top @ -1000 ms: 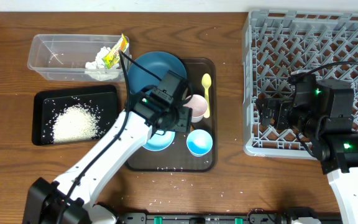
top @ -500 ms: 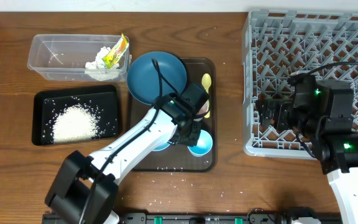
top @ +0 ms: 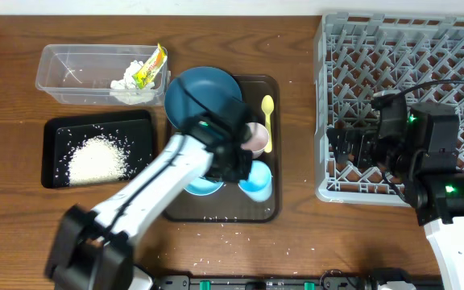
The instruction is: Sort waste into correct bins and load items into the dishwasher rack
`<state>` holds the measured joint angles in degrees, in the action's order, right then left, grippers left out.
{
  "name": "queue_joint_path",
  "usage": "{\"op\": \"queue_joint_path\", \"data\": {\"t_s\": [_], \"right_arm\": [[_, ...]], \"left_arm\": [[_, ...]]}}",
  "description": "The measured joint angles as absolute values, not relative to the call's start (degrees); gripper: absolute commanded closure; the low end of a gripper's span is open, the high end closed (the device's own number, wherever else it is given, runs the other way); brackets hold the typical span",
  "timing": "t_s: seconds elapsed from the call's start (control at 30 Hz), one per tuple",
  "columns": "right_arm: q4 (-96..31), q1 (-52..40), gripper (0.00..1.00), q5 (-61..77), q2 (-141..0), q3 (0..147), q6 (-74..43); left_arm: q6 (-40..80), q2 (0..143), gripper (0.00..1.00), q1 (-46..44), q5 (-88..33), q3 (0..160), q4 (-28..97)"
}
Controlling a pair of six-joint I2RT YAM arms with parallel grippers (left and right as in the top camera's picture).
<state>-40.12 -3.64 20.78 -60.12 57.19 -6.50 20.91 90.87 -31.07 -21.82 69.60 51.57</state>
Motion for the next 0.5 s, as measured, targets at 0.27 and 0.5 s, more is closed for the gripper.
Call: {"op": "queue_joint_path", "data": {"t_s": [0.27,0.5], "right_arm": [[-28.36,-5.21,0.01,37.06,-60.29,57.28,-1.74],[-14.26,-12.01,0.01,47.03,-65.58,57.28,-0.19]], "left_arm": [[20.62,77.36,0.94,-13.41,-41.74,71.81,47.86],[20.47,77.87,0.94,-7.88,-58.87,71.83,43.48]]}}
